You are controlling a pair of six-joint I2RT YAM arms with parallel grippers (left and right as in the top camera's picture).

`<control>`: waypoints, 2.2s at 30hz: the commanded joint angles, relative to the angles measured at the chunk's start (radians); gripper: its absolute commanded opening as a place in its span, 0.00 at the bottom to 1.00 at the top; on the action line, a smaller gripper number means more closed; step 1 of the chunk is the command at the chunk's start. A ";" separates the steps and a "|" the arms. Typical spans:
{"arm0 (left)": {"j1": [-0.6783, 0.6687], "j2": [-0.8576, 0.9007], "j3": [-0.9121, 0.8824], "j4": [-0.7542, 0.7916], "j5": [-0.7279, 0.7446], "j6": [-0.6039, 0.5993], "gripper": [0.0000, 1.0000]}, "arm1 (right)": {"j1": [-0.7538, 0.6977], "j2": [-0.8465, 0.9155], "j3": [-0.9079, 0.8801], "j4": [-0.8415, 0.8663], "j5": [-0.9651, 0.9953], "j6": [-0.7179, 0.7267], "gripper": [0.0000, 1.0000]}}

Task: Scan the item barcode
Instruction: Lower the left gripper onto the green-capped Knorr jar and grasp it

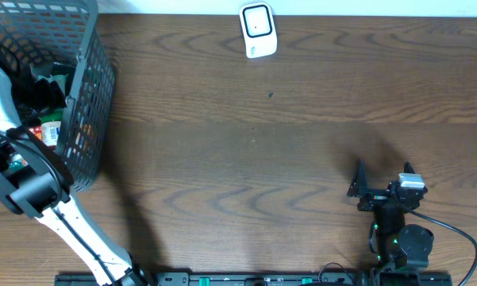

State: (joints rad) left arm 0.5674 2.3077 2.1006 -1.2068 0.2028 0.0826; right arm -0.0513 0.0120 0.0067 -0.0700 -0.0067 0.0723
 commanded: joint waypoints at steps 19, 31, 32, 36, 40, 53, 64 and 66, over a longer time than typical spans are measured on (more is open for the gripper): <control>0.005 -0.038 -0.098 0.004 -0.013 0.010 0.68 | -0.007 -0.005 -0.002 -0.003 0.002 0.013 0.99; 0.005 -0.155 -0.082 0.032 -0.013 0.009 0.67 | -0.007 -0.005 -0.002 -0.003 0.002 0.013 0.99; 0.005 -0.164 -0.082 0.035 -0.013 0.000 0.67 | -0.007 -0.005 -0.002 -0.003 0.002 0.013 0.99; 0.005 -0.197 -0.082 0.047 -0.013 -0.039 0.67 | -0.007 -0.005 -0.002 -0.003 0.002 0.013 0.99; 0.005 -0.198 -0.088 0.049 -0.039 -0.039 0.67 | -0.007 -0.005 -0.002 -0.003 0.002 0.013 0.99; 0.005 -0.191 -0.275 0.193 -0.080 -0.058 0.83 | -0.007 -0.005 -0.002 -0.003 0.002 0.013 0.99; 0.004 -0.202 -0.267 0.161 -0.073 -0.062 0.91 | -0.007 -0.005 -0.002 -0.003 0.002 0.013 0.99; 0.006 -0.224 -0.250 0.154 -0.073 -0.062 0.91 | -0.007 -0.005 -0.002 -0.003 0.002 0.013 0.99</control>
State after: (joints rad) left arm 0.5686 2.1277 1.8183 -1.0435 0.1284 0.0257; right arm -0.0513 0.0120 0.0067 -0.0700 -0.0067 0.0723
